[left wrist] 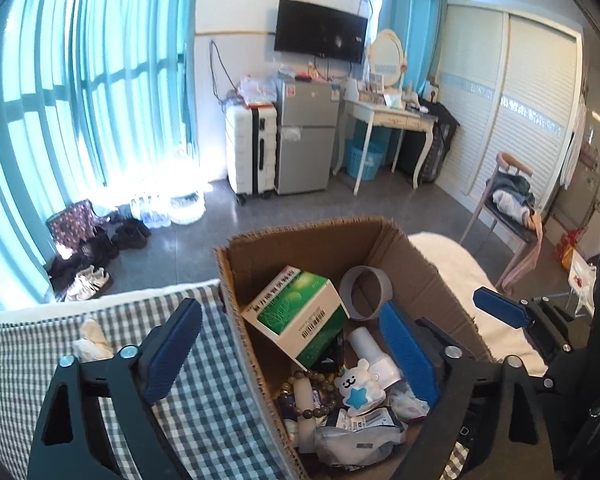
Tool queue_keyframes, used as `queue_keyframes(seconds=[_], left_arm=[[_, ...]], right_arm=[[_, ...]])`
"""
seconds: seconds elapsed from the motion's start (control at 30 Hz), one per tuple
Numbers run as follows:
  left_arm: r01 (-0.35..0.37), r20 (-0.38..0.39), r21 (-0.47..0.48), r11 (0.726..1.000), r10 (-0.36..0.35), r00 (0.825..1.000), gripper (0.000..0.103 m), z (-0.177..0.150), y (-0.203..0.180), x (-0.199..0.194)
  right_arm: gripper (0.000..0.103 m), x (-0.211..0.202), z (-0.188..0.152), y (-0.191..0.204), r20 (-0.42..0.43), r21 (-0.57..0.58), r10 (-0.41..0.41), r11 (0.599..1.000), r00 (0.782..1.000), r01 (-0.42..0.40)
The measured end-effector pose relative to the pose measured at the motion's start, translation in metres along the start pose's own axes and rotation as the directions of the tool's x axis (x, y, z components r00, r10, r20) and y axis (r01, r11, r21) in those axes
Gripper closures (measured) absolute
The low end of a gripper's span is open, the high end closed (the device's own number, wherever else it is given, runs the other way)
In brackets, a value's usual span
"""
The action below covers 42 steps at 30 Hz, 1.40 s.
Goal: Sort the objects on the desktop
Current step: 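Open both tools to drop the bracelet and tape roll into the box, then move both open tools back toward the white cloth and green snack bag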
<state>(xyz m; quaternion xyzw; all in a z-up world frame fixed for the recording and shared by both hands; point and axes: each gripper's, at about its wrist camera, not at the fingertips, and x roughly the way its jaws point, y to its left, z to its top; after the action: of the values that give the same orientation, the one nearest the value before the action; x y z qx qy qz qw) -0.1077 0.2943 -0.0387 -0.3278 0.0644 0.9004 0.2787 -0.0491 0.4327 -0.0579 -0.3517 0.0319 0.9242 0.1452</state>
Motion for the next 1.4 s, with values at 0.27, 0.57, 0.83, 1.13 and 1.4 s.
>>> queue_keyframes(seconds=[0.27,0.57,0.83,1.13,1.4], left_arm=[[-0.046,0.070,0.009,0.999,0.046,0.997,0.000,0.002,0.011,-0.036],[-0.084,0.129,-0.026,0.996,0.087,0.988,0.000,0.000,0.037,-0.075],[-0.147,0.156,-0.053,0.988,0.153,0.976,0.000,-0.009,0.062,-0.105],[-0.268,0.148,-0.077,0.960,0.277,0.949,0.000,-0.020,0.101,-0.115],[-0.320,0.089,-0.151,0.935,0.335,0.938,0.000,-0.034,0.150,-0.108]], right_arm=[[0.022,-0.030,0.006,0.008,0.087,0.008,0.010,1.000,0.996,-0.011],[0.008,-0.062,0.006,0.014,0.163,0.031,0.033,0.999,0.986,-0.039],[0.000,-0.086,0.013,0.036,0.243,-0.003,0.068,0.998,0.968,-0.069],[0.000,-0.081,0.012,0.073,0.244,-0.029,0.122,0.993,0.962,-0.118],[0.000,-0.062,0.011,0.111,0.211,-0.065,0.168,0.985,0.963,-0.157]])
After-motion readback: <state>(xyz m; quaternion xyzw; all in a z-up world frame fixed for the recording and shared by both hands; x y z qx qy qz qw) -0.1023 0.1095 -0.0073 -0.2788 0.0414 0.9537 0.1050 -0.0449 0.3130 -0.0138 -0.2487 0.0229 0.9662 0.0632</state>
